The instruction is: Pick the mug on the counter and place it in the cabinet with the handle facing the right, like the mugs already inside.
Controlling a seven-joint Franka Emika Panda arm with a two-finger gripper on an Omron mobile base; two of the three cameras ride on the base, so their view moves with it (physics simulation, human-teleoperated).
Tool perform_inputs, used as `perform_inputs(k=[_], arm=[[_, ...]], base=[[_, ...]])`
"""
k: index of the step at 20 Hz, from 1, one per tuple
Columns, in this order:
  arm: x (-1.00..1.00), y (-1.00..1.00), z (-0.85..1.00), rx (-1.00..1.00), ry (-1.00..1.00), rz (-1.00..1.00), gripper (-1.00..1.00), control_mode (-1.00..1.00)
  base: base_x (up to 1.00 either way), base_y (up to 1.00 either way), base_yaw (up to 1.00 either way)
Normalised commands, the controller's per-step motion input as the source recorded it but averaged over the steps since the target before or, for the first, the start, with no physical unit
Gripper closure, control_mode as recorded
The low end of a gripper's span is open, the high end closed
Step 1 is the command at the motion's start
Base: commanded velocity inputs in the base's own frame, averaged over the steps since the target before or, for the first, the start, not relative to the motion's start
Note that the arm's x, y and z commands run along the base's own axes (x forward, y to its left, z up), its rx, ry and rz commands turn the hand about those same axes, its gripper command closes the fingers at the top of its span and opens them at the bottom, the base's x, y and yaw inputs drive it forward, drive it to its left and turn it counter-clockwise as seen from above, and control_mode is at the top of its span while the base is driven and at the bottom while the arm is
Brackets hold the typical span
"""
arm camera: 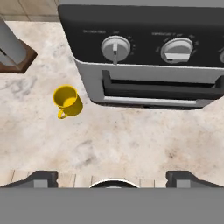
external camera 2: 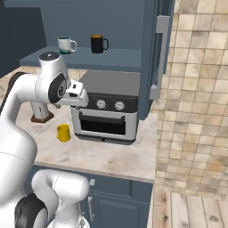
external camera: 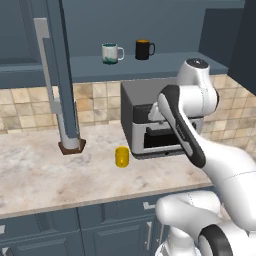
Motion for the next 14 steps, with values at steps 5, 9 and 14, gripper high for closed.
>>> perform_inputs(k=[5,9,14], arm=[[-0.12,0.33,-0.17,0.00,-0.01,-0.05,-1.00,-1.00],[-0.07,0.34,-0.22,0.00,0.00,-0.04,-1.00,-1.00],[-0.01,0.27,-0.23,0.00,0.00,-0.02,-1.00,-1.00]], base=[[0.00,0.00,0.00],[0.00,0.00,0.00],[0.00,0.00,0.00]])
